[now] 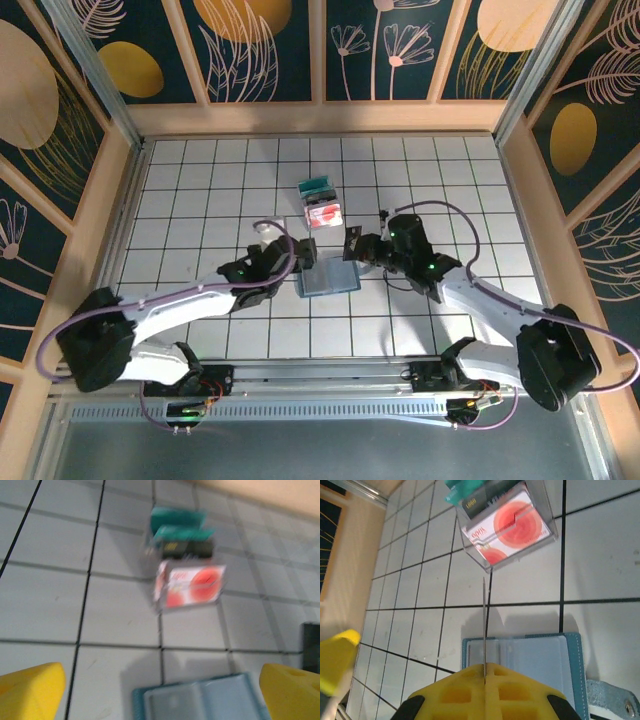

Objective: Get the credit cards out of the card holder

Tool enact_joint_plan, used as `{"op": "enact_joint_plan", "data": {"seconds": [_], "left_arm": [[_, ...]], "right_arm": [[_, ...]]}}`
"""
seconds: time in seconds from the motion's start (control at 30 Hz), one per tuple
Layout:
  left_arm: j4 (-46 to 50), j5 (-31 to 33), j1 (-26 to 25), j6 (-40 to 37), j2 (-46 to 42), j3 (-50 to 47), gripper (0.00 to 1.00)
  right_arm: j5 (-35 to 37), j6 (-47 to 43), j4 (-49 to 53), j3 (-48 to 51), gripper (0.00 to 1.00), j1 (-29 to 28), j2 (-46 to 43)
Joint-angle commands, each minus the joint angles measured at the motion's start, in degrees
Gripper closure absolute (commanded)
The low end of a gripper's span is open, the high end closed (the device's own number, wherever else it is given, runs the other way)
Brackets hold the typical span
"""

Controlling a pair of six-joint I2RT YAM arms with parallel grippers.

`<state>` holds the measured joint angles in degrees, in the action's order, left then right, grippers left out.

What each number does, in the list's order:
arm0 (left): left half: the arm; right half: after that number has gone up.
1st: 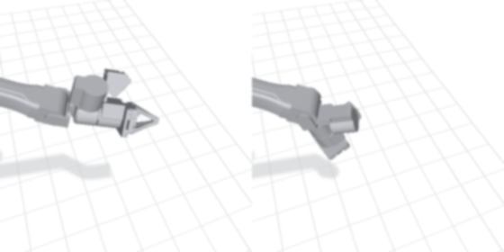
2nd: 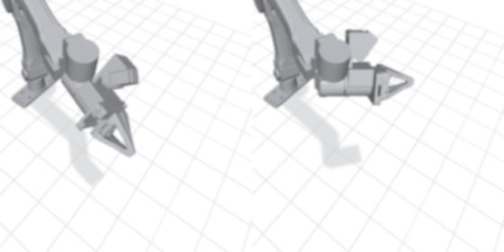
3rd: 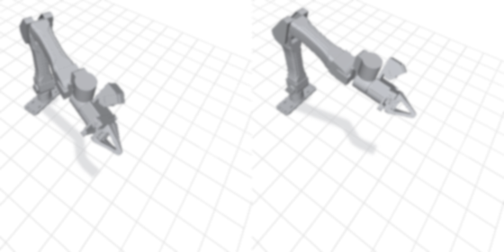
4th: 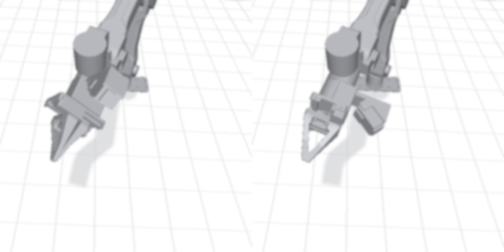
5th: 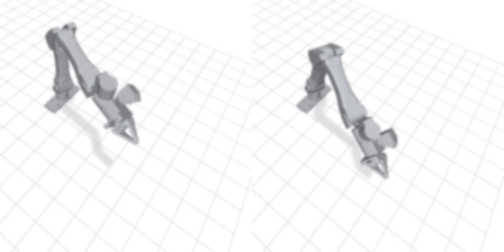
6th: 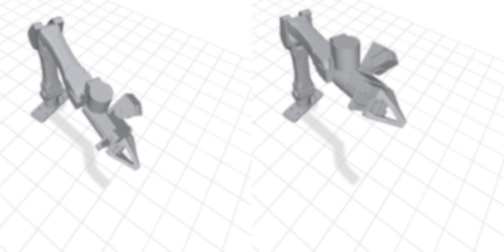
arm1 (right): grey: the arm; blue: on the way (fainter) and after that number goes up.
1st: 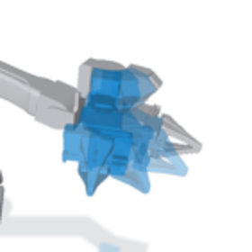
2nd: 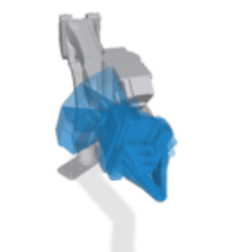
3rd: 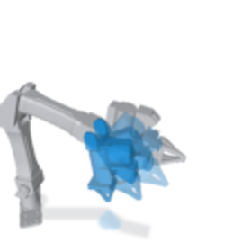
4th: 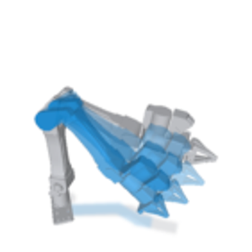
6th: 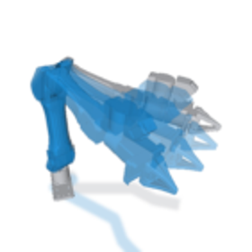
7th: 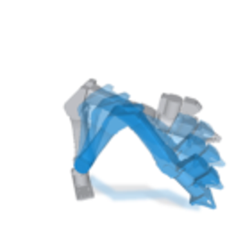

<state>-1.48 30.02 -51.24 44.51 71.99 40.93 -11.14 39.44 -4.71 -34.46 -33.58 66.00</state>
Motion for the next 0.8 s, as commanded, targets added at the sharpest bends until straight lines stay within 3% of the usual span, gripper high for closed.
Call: {"op": "enact_joint_plan", "data": {"seconds": [0.0,0.17,0.4,0.77], "left_arm": [[-10.7,-6.1,2.4,-3.1,-4.7,-2.8,0.01],[-18.5,-16.7,3.2,-7.9,-6.4,-2.3,0.01],[-24.9,-27.3,4.2,-7.5,-5.7,-1.3,0.03],[-34.2,-44.3,5.7,-2.9,0.8,0.7,0.22]], "right_arm": [[0.4,-0.9,-5.1,-0.2,1.00,1.2,-3.5],[-4.8,1.0,-14.4,2.3,1.00,1.9,-6.2],[-10.4,2.6,-22.6,3.0,1.00,4.0,-6.9],[-17.5,3.7,-30.3,3.7,1.00,4.0,-8.8]]}}
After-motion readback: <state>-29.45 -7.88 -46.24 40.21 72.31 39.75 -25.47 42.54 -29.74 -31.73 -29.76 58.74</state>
